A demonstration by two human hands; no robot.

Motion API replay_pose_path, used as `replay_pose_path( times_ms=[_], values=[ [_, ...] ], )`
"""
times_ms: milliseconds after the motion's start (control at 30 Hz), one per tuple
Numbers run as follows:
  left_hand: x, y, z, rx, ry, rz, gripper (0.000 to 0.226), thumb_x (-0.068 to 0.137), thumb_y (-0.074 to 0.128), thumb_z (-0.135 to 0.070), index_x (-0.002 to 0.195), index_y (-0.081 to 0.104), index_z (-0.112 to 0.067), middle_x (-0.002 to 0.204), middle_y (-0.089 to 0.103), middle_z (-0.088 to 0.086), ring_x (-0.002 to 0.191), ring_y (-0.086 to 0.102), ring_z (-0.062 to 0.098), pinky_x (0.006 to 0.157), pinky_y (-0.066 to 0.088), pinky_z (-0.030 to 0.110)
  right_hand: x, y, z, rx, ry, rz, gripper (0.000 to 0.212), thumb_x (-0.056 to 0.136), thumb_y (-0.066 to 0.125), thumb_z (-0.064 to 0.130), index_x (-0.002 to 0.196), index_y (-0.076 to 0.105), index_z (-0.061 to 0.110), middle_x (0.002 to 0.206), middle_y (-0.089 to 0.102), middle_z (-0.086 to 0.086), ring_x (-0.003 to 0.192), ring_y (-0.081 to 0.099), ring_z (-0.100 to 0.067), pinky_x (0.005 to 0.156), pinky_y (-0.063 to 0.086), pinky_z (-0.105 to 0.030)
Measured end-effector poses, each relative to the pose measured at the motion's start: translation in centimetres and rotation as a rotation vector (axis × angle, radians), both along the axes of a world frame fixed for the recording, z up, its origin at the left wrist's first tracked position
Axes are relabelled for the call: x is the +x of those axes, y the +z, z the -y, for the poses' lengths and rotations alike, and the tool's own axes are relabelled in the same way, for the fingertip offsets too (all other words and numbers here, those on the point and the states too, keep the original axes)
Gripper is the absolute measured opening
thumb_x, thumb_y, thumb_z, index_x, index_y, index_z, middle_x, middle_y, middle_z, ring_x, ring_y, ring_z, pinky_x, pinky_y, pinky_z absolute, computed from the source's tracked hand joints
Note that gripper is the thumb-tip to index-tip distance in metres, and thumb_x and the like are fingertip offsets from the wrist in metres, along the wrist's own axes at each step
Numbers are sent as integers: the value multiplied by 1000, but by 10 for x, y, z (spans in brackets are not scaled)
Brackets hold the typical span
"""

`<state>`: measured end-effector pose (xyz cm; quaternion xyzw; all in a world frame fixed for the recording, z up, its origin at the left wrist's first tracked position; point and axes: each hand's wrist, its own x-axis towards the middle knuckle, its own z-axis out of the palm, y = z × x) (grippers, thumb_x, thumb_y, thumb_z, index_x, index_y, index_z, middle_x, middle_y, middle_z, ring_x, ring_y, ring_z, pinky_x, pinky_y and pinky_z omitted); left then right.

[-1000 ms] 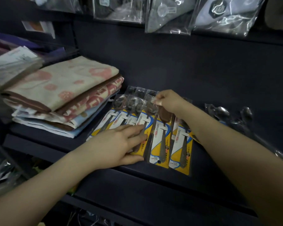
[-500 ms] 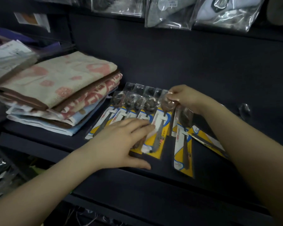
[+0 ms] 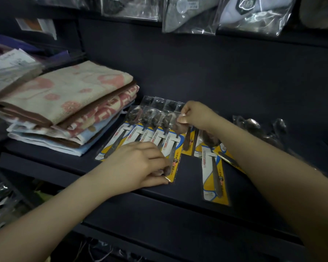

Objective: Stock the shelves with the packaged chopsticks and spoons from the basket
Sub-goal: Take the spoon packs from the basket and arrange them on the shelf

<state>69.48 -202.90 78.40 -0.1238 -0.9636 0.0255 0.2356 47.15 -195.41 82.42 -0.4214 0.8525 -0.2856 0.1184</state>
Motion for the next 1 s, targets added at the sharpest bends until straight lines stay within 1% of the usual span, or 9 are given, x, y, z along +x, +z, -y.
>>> replay_pose_path(
  times_ms=[67, 267, 367, 500, 633, 767, 833, 900, 1000],
  values=[
    [1, 1, -1, 32, 21, 16, 34, 81, 52, -50, 89, 68, -21, 82, 67, -6, 78, 63, 17, 63, 54, 30, -3, 7, -11, -47, -23, -54, 29, 84, 67, 26, 104, 59, 6, 97, 62, -7, 89, 58, -21, 81, 47, -36],
    [-1, 3, -21, 65, 18, 10, 48, 79, 49, -59, 106, 64, -22, 105, 64, -3, 94, 61, 17, 74, 54, 32, -24, 7, -61, 79, -40, -64, 22, 87, 63, 22, 92, 67, 1, 86, 64, -6, 82, 57, -17, 77, 45, -33],
    [-7, 4, -37, 50, 6, 13, 59, 76, 45, -64, 113, 62, -20, 113, 64, -3, 97, 63, 15, 77, 53, 27, -24, 4, -58, -29, -35, 65, 15, 90, 59, 13, 85, 64, 0, 78, 59, -9, 70, 52, -15, 64, 44, -19],
    [-12, 4, -44, 81, -35, 58, 54, 76, 45, -61, 113, 60, -25, 114, 65, -7, 97, 63, 12, 71, 54, 23, -23, 7, -49, -133, -40, 166, 15, 93, 50, 9, 86, 60, 2, 73, 43, -11, 60, 35, -12, 51, 31, -23],
    [-12, 5, -40, 30, -14, 80, 44, 81, 44, -54, 113, 58, -28, 110, 67, -9, 92, 66, 12, 67, 54, 21, -21, 4, -37, -117, -26, 206, 13, 94, 49, 10, 85, 57, 6, 66, 40, -9, 57, 36, -12, 43, 33, -16],
    [-10, 3, -37, 27, 7, 107, 46, 83, 44, -54, 112, 63, -23, 102, 67, -5, 89, 64, 16, 69, 55, 25, -18, -10, -23, -151, -80, 258, 16, 94, 51, 11, 85, 62, 2, 68, 47, -6, 61, 42, -10, 50, 39, -17],
    [-8, 2, -35, 33, 21, 115, 47, 82, 43, -55, 113, 63, -26, 98, 64, -5, 87, 62, 15, 67, 54, 25, -15, -10, -23, -148, -70, 187, 16, 93, 54, 16, 80, 60, 9, 71, 53, -1, 65, 47, -9, 61, 42, -25],
    [-9, 1, -34, 21, 30, 114, 46, 82, 41, -56, 112, 64, -29, 95, 63, -5, 86, 61, 14, 64, 52, 21, -10, 1, -38, -69, -40, -60, 16, 91, 59, 25, 91, 62, 9, 83, 57, 0, 78, 53, -13, 73, 43, -29],
    [-11, 2, -33, 58, 18, 121, 46, 80, 43, -58, 111, 63, -30, 94, 62, -6, 89, 57, 13, 69, 52, 23, 2, 22, -80, 254, 62, -336, 43, 82, 64, 42, 105, 58, 6, 93, 58, -4, 91, 57, -22, 70, 41, -30]
  ],
)
